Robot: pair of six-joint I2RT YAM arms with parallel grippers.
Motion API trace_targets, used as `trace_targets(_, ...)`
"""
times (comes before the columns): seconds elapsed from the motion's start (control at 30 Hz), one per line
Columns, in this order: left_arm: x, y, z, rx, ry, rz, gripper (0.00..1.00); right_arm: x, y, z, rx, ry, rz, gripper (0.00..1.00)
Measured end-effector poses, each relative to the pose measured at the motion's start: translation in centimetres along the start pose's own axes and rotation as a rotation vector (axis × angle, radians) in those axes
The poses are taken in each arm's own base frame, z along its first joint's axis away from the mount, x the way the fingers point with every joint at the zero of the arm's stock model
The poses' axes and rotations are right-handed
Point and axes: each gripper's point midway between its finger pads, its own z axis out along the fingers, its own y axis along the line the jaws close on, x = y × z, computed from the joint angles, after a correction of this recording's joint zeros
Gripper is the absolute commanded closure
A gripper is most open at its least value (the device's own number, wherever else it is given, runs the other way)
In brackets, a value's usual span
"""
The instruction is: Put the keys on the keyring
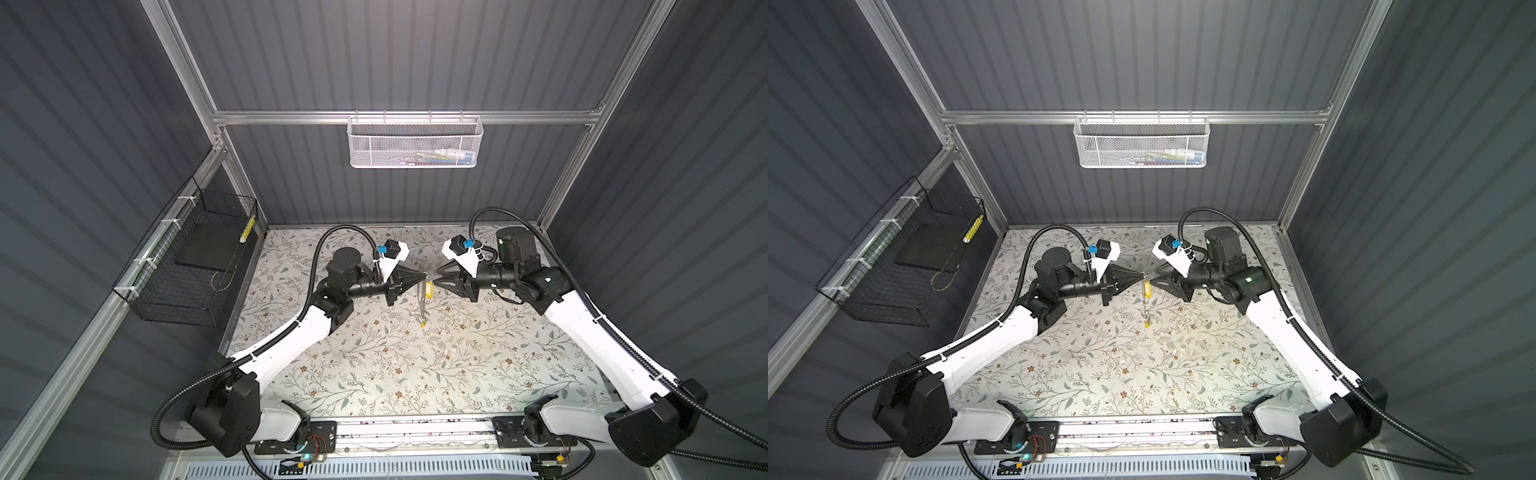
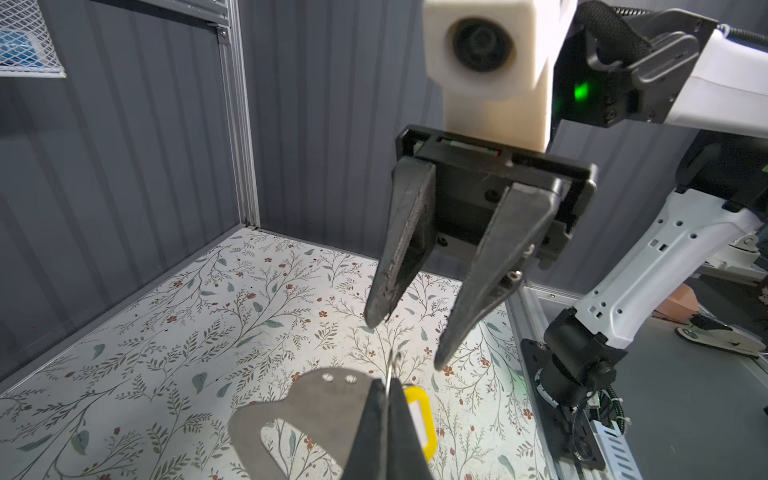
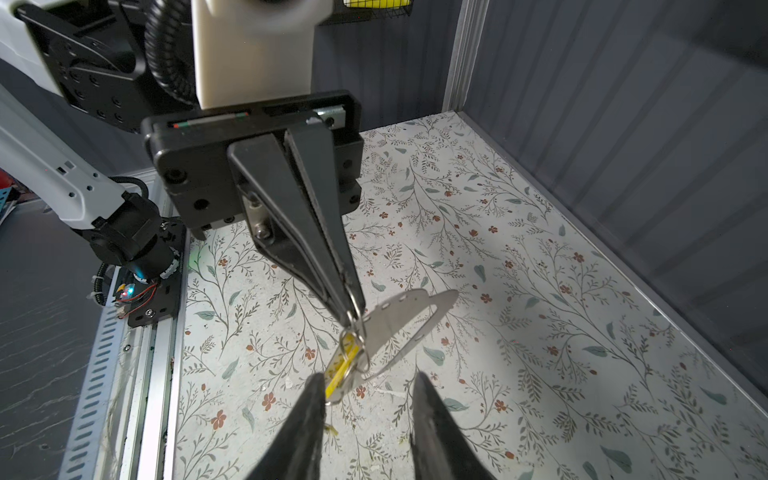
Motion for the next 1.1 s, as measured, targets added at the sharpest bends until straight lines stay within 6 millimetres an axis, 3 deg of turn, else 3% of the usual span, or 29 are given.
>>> trace_targets(0.33, -0.5, 0.3, 0.0, -0.016, -0.026, 0.007, 1.0, -0.9, 0.4, 0.5, -0.051, -0.059, 0.034, 0.65)
trace_targets(0.53, -0.6, 0.2, -0.1, -0.017, -0.032, 0.012, 1.0, -0.3, 0.2, 1.2, -0.075, -0.047, 0.061, 0.67)
trace_targets(0.8, -1.4, -0.2, -0.5, -0.018, -0.054, 0.035, 1.0, 0.4, -0.2, 1.9, -0.079, -0.029, 0.084, 0.84)
trace_targets(1.1, -1.6, -0.3, -0.5, -0.019, -0.06, 0.041, 1.0, 0.8, -0.1, 2.0, -0.082, -0.016, 0.078, 0.94)
